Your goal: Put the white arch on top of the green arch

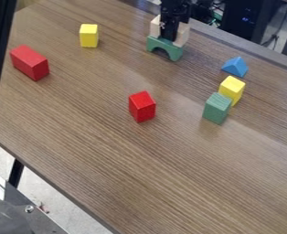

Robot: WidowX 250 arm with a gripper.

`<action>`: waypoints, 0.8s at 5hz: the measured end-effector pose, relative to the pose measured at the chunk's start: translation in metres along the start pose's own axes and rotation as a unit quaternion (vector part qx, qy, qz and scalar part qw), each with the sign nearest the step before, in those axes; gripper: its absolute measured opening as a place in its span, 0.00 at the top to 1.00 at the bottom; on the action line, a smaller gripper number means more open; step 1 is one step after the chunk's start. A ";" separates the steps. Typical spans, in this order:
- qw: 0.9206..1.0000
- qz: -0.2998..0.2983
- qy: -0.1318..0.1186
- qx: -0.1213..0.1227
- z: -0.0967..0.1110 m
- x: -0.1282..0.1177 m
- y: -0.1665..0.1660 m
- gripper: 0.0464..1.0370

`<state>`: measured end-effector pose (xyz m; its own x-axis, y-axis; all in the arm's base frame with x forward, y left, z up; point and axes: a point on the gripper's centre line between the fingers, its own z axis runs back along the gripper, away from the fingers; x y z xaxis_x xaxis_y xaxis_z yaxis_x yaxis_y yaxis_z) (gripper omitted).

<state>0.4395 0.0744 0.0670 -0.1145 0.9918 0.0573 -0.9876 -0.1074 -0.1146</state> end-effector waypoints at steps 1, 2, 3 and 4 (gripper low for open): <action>1.000 -0.020 0.011 0.000 0.001 -0.003 -0.001 0.38; 1.000 -0.023 0.008 0.001 -0.001 -0.001 -0.001 0.10; 1.000 -0.026 0.012 0.003 -0.002 -0.003 0.001 0.03; 0.999 -0.028 0.016 0.000 0.004 -0.004 0.003 0.04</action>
<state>0.4365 0.0702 0.0701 -0.0562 0.9979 0.0326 -0.9923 -0.0522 -0.1122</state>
